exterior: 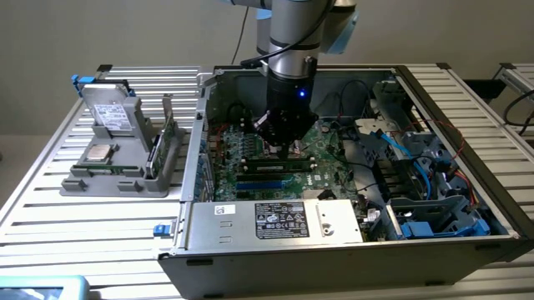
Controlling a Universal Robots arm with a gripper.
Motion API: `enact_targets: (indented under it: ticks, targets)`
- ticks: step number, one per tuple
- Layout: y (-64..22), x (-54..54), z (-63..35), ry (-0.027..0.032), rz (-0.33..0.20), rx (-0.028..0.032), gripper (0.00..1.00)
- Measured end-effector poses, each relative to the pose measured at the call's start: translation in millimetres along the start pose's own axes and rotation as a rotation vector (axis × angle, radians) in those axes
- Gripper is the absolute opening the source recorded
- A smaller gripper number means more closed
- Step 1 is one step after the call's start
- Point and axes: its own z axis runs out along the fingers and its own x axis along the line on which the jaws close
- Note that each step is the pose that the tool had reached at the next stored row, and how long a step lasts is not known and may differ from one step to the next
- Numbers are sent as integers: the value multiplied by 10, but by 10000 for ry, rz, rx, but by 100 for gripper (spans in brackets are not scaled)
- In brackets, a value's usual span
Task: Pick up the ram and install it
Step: 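Press down the ram until it locks into place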
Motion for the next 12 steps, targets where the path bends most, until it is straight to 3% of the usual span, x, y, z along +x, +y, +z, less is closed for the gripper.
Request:
enact_targets:
  ticks: [4, 12]
  targets:
    - [0, 0, 0, 28, 551, -30, 11]
    - [0, 0, 0, -33, 1571, -50, 11]
